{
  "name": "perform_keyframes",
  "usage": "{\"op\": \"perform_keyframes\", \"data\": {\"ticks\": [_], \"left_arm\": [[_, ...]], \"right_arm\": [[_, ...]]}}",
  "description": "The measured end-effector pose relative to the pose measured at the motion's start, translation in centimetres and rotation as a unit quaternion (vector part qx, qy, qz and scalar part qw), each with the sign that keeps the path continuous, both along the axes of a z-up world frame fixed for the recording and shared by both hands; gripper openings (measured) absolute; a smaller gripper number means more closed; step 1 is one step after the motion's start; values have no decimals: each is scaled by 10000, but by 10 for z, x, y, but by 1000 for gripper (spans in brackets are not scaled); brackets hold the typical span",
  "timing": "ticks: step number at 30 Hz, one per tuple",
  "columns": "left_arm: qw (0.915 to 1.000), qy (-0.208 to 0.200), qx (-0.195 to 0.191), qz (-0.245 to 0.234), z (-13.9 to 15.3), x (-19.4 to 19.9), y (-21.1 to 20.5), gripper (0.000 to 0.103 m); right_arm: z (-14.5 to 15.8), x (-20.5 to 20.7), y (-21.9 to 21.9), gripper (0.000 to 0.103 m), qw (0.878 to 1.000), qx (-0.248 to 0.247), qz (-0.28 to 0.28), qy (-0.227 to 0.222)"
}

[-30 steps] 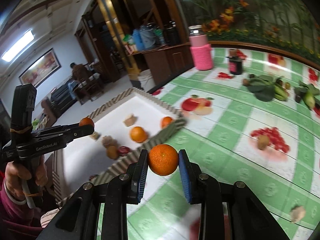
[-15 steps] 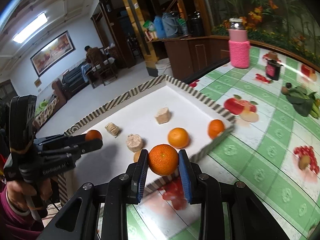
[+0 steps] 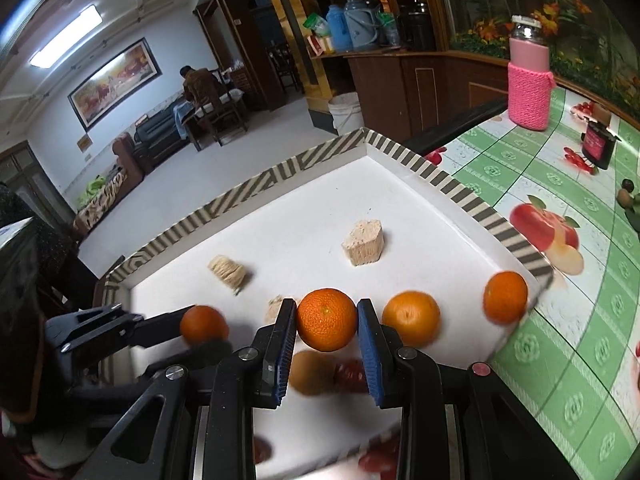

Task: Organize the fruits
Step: 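Carry the brown fruit into the white tray with the left tool while the right releases the orange there, then grasp another brown round fruit with the left tool while the right tool grasps a beige square cake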

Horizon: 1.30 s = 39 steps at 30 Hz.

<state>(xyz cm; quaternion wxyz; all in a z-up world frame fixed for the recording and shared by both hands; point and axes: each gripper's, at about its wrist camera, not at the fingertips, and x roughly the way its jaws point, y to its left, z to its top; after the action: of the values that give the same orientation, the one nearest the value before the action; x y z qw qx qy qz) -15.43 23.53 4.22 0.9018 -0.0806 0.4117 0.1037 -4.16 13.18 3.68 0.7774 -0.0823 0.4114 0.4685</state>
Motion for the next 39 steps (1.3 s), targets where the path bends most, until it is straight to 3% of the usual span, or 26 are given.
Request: {"op": "perform_keyframes", "data": {"ticks": [4,13,16,19,28,39], "left_arm": [[9998,94,-167,27,-4,2,5,30],[9995,195,-158,215,-8,2,11,30],[9993,184,-130,286,-7,1,11,43],[9991,151,-198,331,-6,-1,14,56],[9980,-137,292,535,11,-6,3,56],[9978,-483,430,129,32,5,-48,56]], "right_arm": [[-6,8,14,29,9997,-221,44,-69],[-11,7,37,30,9972,-556,117,-496],[-11,8,34,31,9973,-556,105,-472],[-5,2,24,32,9982,-442,59,-408],[25,-13,-33,32,9988,205,-222,-394],[40,-36,-104,32,9936,261,-841,-703]]}}
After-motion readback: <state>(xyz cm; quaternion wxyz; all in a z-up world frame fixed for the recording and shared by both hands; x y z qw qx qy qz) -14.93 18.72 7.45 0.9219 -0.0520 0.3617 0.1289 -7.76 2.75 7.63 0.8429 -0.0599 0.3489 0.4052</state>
